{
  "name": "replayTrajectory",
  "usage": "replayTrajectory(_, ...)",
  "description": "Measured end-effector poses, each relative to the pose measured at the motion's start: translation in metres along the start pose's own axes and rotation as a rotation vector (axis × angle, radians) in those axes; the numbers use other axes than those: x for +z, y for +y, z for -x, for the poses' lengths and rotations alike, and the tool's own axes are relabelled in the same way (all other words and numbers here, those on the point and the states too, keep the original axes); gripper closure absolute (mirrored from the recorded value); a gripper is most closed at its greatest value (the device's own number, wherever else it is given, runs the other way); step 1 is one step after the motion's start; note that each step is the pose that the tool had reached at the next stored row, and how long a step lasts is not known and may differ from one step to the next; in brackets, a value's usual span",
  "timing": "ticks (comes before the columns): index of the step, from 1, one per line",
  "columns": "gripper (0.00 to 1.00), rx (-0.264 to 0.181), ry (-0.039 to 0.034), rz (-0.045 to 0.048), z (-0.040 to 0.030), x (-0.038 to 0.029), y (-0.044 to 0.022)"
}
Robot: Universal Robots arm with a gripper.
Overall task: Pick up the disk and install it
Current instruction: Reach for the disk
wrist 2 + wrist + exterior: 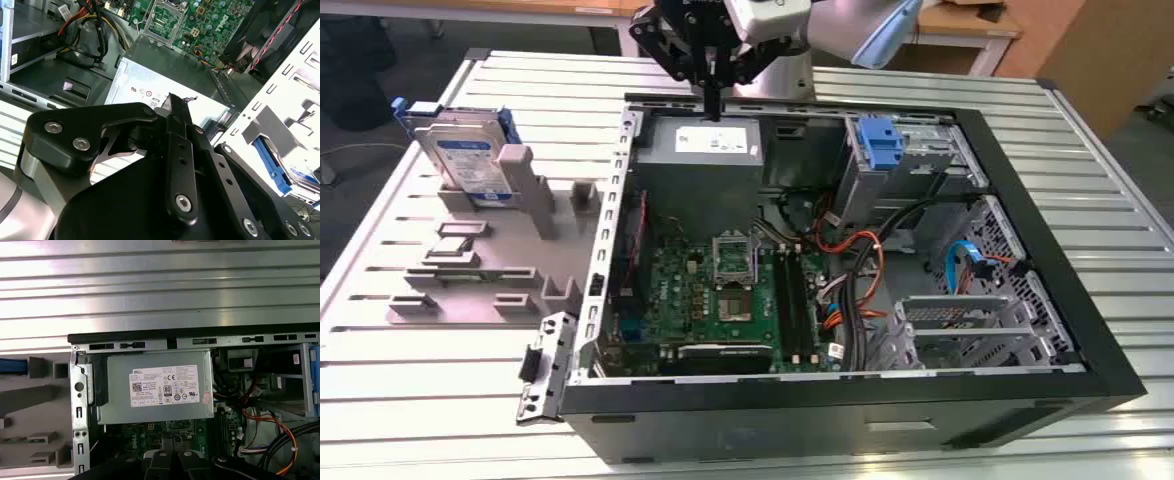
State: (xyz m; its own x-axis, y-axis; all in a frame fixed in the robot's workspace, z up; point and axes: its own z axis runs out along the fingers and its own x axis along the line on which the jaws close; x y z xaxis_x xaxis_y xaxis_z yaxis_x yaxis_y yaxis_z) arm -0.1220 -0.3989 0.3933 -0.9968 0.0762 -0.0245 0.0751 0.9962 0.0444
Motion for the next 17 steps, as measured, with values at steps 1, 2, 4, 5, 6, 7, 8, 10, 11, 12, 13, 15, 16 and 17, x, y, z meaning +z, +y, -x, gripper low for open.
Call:
replayTrajectory(1, 0.9, 0.0, 0.0, 0.0, 0.0, 0.0, 0.0)
replayTrajectory(2, 0.9, 0.0, 0.0, 0.0, 0.0, 0.0, 0.0)
replayTrajectory(4, 0.9, 0.0, 0.0, 0.0, 0.0, 0.0, 0.0)
replayTrajectory(5, 0.9, 0.0, 0.0, 0.0, 0.0, 0.0, 0.0)
replayTrajectory(6, 0.9, 0.0, 0.0, 0.0, 0.0, 0.0, 0.0)
replayTrajectory(7, 0.9, 0.0, 0.0, 0.0, 0.0, 0.0, 0.0)
replayTrajectory(8, 0.9, 0.0, 0.0, -0.0001, 0.0, 0.0, 0.0)
replayTrajectory(10, 0.9, 0.0, 0.0, 0.0, -0.0001, 0.0, 0.0)
replayTrajectory(11, 0.9, 0.0, 0.0, 0.0, -0.0003, 0.0, 0.0)
replayTrajectory(12, 0.9, 0.0, 0.0, 0.0, -0.0005, 0.0, 0.0)
replayTrajectory(13, 0.9, 0.0, 0.0, 0.0, -0.0007, 0.0, 0.0)
replayTrajectory(15, 0.9, 0.0, 0.0, 0.0001, -0.002, 0.0001, -0.0002)
replayTrajectory(16, 0.9, 0.0, -0.0001, 0.0001, -0.0029, 0.0001, -0.0002)
replayTrajectory(17, 0.9, 0.0, 0.0, 0.0, -0.0038, 0.0001, -0.0003)
